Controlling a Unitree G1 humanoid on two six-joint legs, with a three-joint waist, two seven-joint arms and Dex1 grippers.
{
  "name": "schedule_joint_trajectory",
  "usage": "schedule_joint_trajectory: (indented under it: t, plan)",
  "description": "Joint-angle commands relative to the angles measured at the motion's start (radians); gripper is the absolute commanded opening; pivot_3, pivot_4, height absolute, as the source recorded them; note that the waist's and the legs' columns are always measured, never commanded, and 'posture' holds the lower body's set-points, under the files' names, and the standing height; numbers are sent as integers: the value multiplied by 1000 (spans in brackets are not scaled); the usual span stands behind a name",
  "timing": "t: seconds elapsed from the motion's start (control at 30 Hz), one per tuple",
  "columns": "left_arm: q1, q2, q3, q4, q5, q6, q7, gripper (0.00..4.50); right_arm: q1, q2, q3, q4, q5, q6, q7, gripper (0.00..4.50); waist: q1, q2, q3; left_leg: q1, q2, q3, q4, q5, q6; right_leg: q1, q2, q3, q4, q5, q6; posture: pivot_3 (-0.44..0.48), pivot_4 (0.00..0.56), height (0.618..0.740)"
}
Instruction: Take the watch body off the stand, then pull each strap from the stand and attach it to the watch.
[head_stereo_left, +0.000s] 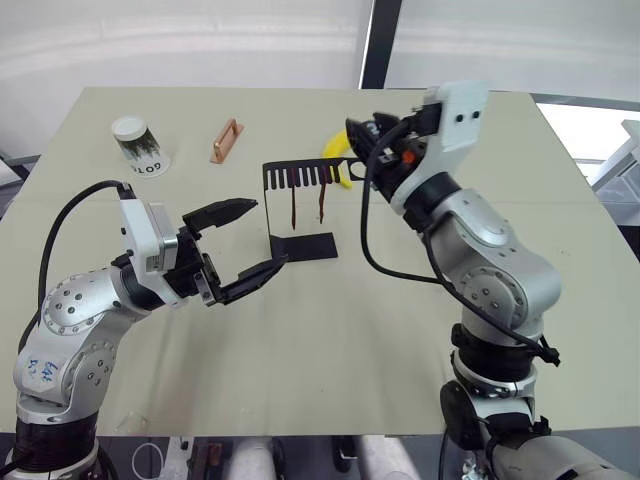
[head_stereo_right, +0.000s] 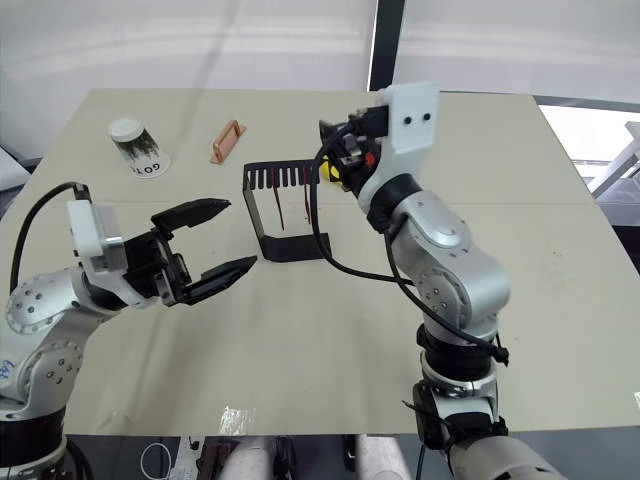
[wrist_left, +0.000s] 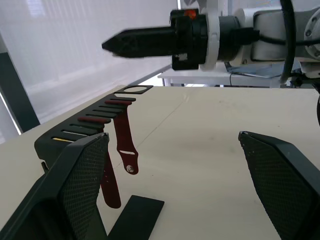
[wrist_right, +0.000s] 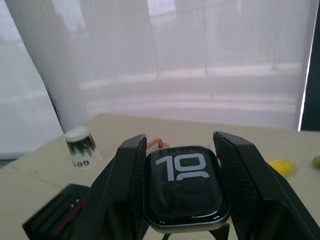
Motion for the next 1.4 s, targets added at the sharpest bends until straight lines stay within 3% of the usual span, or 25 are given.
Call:
schedule_joint_trajectory:
  t: [0.03,0.3,0.53,0.63,0.87,1.4]
  plan:
    - [-6,21,1,-9,-23,-12,-55,4500,47,-33,-32,-106,35,-32,33,1615,0,0,0,0,0,0,0,0,0,0,0,0,0,0,0,0,150,729]
    - [23,51,-81,-42,-39,-1,-182,4500,390,-78,-175,-361,97,49,-48,1615,1,0,0,0,-1,0,0,0,0,1,0,1,-1,0,0,0,150,729]
    - [-23,45,-100,-10,-36,9,-192,4500,750,-61,-170,-305,26,-118,14,1615,1,0,0,2,-1,-1,0,1,-2,2,2,2,0,0,0,0,150,729]
    - [-14,46,-93,-15,-29,8,-184,4500,860,-86,-97,-176,-87,-298,80,1615,-1,0,0,2,-1,0,0,1,-1,2,2,3,0,0,0,0,150,729]
    - [-3,56,-75,-15,-30,17,-172,4500,941,-34,-36,100,-196,-583,112,1615,0,0,0,2,-1,0,0,1,-1,2,2,3,0,0,0,0,150,729]
    - [40,69,-54,-35,-13,24,-146,4500,901,-27,-15,202,-188,-669,154,1615,2,0,0,3,-1,0,0,1,-2,2,2,3,1,0,0,0,150,729]
